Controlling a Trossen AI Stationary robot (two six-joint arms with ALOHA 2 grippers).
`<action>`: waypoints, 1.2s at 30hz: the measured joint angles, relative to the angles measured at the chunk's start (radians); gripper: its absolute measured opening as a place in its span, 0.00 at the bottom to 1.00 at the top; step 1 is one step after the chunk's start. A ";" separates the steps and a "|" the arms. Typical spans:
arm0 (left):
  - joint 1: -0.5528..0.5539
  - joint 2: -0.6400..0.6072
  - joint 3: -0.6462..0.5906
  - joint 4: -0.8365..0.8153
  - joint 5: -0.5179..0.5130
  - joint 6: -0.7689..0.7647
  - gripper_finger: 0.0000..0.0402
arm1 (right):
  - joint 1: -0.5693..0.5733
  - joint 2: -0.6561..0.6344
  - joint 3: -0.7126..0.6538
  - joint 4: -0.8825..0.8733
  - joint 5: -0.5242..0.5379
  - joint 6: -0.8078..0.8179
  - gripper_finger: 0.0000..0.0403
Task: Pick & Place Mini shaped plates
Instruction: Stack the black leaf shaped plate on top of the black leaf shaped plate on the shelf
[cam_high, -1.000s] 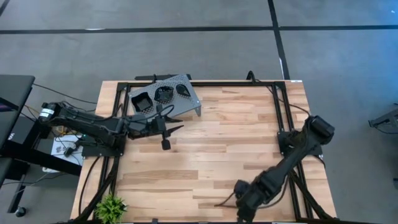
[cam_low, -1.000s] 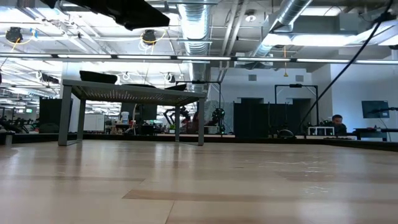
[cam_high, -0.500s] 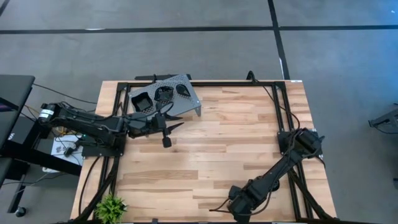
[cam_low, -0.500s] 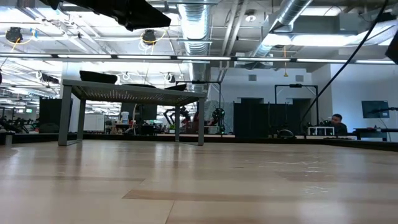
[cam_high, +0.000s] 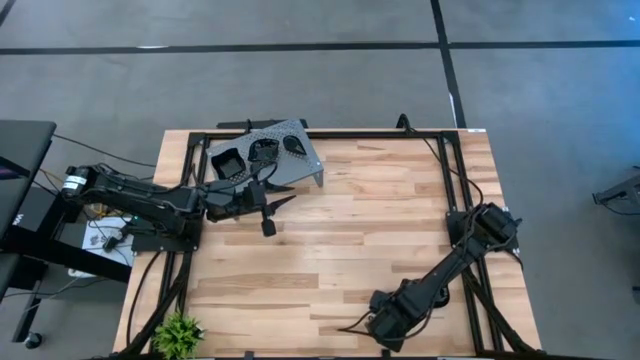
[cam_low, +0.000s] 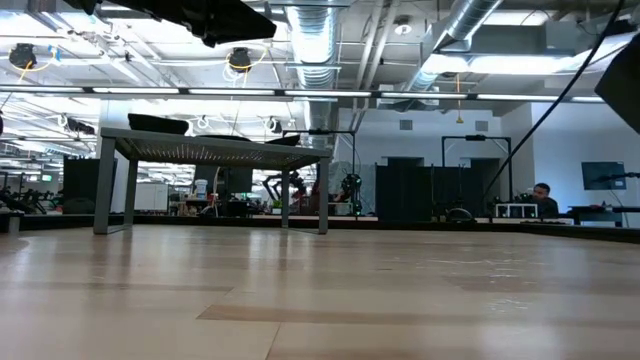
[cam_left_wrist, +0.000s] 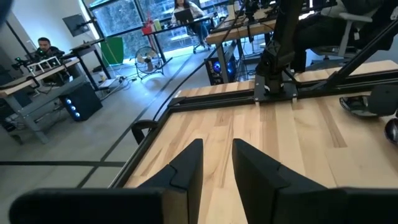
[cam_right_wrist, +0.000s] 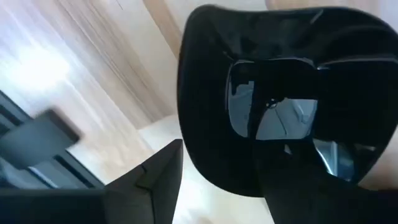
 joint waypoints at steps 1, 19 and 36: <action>0.000 0.000 0.000 0.000 0.000 0.000 0.22 | 0.001 0.000 0.000 -0.008 0.010 -0.014 0.47; -0.069 -0.067 -0.001 -0.001 0.000 0.058 0.22 | -0.070 -0.005 0.003 -0.010 0.060 -0.121 0.03; -0.140 -0.351 -0.001 -0.106 0.000 0.117 0.22 | -0.484 -0.001 0.368 0.019 0.541 -1.063 0.02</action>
